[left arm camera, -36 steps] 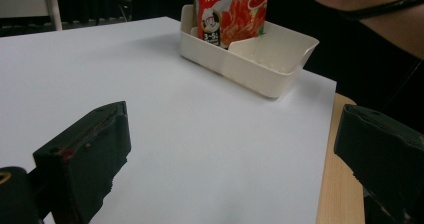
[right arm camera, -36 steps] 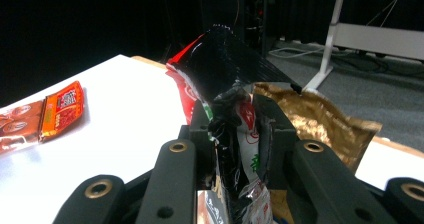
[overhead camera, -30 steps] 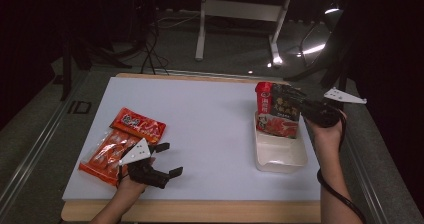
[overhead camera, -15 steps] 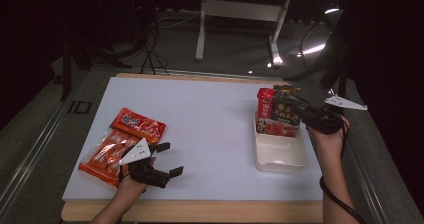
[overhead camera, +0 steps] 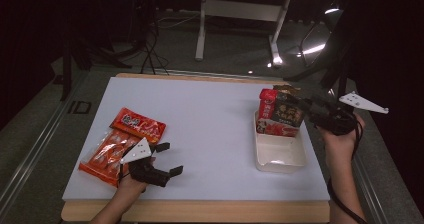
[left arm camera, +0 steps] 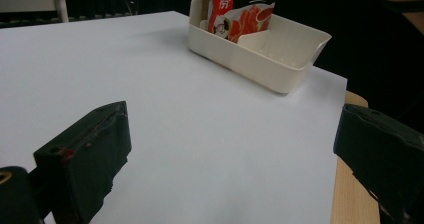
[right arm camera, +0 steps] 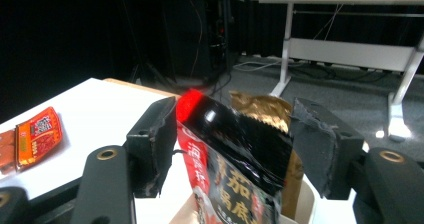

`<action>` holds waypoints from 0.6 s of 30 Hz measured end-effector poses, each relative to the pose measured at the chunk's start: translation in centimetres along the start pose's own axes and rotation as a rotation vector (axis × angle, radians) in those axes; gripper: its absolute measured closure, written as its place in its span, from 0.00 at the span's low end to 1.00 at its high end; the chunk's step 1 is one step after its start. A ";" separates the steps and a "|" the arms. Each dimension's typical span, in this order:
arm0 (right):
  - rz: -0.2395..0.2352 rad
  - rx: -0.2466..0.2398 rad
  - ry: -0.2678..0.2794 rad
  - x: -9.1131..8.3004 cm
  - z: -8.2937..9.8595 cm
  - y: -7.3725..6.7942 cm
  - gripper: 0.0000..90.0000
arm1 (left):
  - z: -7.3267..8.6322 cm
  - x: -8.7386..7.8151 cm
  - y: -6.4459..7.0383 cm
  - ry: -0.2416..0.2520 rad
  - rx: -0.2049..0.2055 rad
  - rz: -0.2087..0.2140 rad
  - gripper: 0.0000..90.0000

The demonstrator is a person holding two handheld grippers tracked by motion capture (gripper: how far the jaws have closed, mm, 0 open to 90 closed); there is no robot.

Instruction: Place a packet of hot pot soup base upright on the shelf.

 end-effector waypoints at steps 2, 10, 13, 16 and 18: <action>0.000 -0.024 0.006 -0.2 -0.4 -0.7 0.37 | 0.0 0.0 0.0 -0.005 0.019 -0.003 0.03; -0.092 -0.039 0.023 -0.8 -0.9 -4.6 0.30 | 0.0 0.0 0.3 -0.046 0.053 -0.015 0.03; -0.151 -0.023 0.018 -0.7 0.0 -6.2 0.22 | -0.2 -0.2 0.5 -0.046 0.025 0.009 0.03; -0.201 -0.023 0.011 -0.7 1.2 -7.7 0.16 | -0.2 -0.3 0.5 -0.065 0.018 -0.003 0.03; -0.215 -0.021 0.008 -0.7 1.9 -8.5 0.15 | -0.4 -0.5 0.3 -0.076 0.001 -0.018 0.03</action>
Point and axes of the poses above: each handheld gripper's, and its own axes: x roughly forward along the jaws, z roughly out of its underside, y roughly to its right, the point moved 9 cm from there along x, roughly forward along the jaws, and after that the axes turned 5 degrees about x, right-handed, at the moved point
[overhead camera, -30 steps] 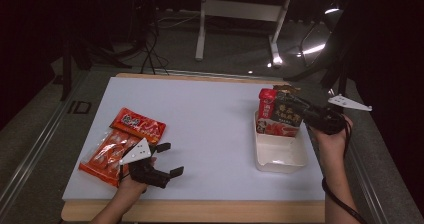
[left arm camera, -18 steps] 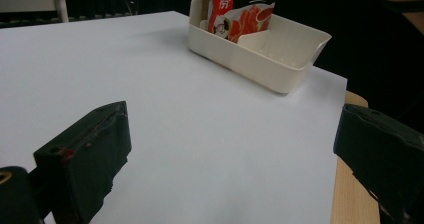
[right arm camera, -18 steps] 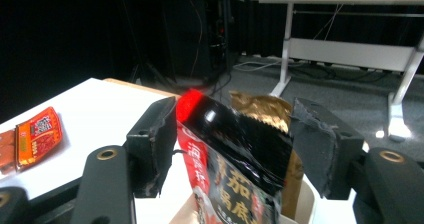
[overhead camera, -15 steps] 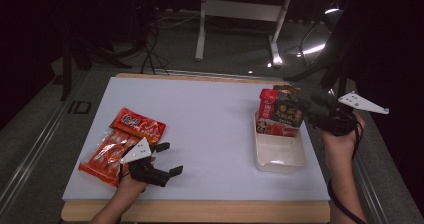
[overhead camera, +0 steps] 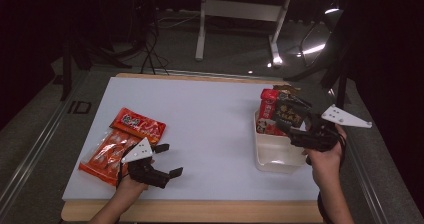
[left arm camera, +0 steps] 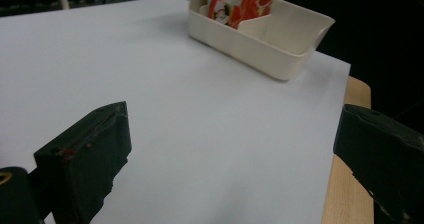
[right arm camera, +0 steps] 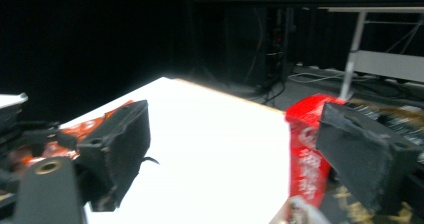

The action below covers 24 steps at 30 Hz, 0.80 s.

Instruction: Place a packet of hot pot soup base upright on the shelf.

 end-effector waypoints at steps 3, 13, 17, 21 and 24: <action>-0.032 0.004 -0.009 0.1 1.1 -1.2 0.15 | -0.3 -0.5 -0.4 0.002 -0.004 -0.011 0.03; -0.101 -0.014 -0.059 -0.3 4.9 -4.5 0.15 | -0.8 -2.6 -2.6 -0.005 0.001 -0.076 0.11; -0.109 -0.021 -0.074 -0.7 6.1 -5.5 0.15 | -0.7 -3.8 -3.7 -0.013 -0.004 -0.101 0.18; -0.135 -0.003 -0.076 -1.0 6.9 -6.3 0.16 | -0.7 -5.0 -4.9 -0.025 -0.012 -0.133 0.29; -0.158 0.004 -0.088 -1.1 7.6 -6.8 0.16 | -0.6 -6.1 -6.2 -0.036 -0.026 -0.185 0.38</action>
Point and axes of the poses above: each handheld gripper's, and its own axes: x roughly forward along the jaws, z roughly out of its underside, y roughly to its right, the point moved 9 cm from there along x, roughly forward along the jaws, and after that the axes turned 5 degrees about x, right-handed, at the moved point
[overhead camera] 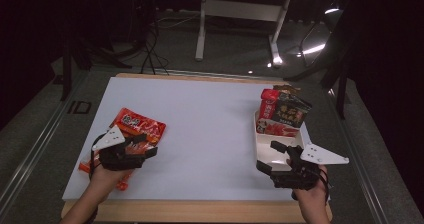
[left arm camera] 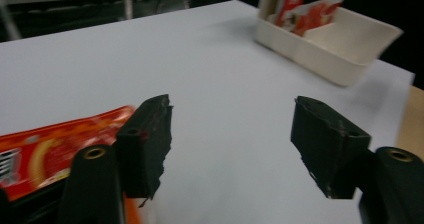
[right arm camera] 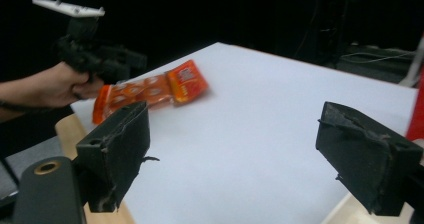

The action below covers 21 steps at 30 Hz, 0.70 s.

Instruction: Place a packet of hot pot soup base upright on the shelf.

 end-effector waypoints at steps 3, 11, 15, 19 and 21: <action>-0.016 0.001 -0.020 0.2 0.6 -0.4 0.16 | 0.2 -0.9 -1.5 -0.014 -0.010 -0.060 0.43; -0.040 -0.001 -0.028 0.9 0.9 -0.8 0.16 | 1.4 -3.1 -5.3 -0.061 -0.040 -0.172 0.72; -0.055 -0.005 -0.027 1.1 0.9 -1.0 0.16 | 1.9 -4.2 -7.3 -0.082 -0.061 -0.247 0.84; -0.082 -0.017 -0.021 1.2 0.9 -1.4 0.17 | 3.1 -4.8 -9.3 -0.140 -0.101 -0.304 0.96; -0.086 -0.019 -0.032 1.3 1.0 -1.5 0.17 | 3.7 -4.8 -10.1 -0.158 -0.115 -0.326 0.99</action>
Point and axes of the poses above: each handheld gripper's, and its own axes: x roughly forward along the jaws, z roughly out of its underside, y roughly to its right, the point moved 9 cm from there along x, roughly forward along the jaws, and after that the axes turned 5 degrees about x, right-handed, at the moved point
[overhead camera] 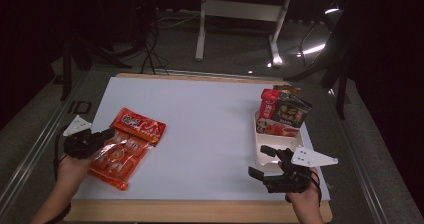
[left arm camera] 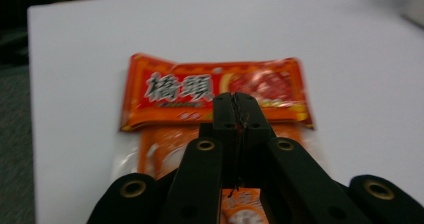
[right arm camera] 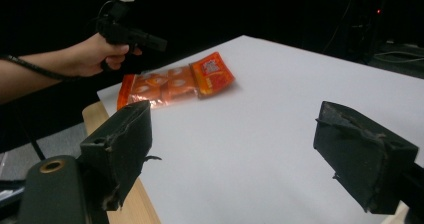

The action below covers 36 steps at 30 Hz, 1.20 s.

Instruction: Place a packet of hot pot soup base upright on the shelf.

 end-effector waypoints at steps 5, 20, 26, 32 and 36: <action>-0.013 0.009 -0.014 0.3 0.4 0.0 0.17 | 1.6 1.5 -2.2 -0.086 -0.029 -0.072 1.00; -0.021 0.007 -0.011 0.3 0.2 -0.2 0.17 | 4.7 3.8 -4.2 -0.271 0.002 -0.137 1.00; -0.022 0.006 -0.014 0.3 0.2 -0.2 0.17 | 4.7 3.6 -3.5 -0.290 -0.002 -0.114 1.00; -0.027 0.005 -0.018 0.4 0.2 -0.4 0.17 | 4.3 4.2 -1.1 -0.309 0.030 -0.066 1.00; -0.029 0.004 -0.015 0.4 0.1 -0.5 0.17 | 4.0 4.8 1.0 -0.318 0.053 -0.030 1.00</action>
Point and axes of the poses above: each handheld gripper's, and its own axes: x roughly forward along the jaws, z roughly out of its underside, y roughly to its right, the point moved 9 cm from there along x, roughly forward along the jaws, and after that the axes turned 5 degrees about x, right-handed, at the moved point
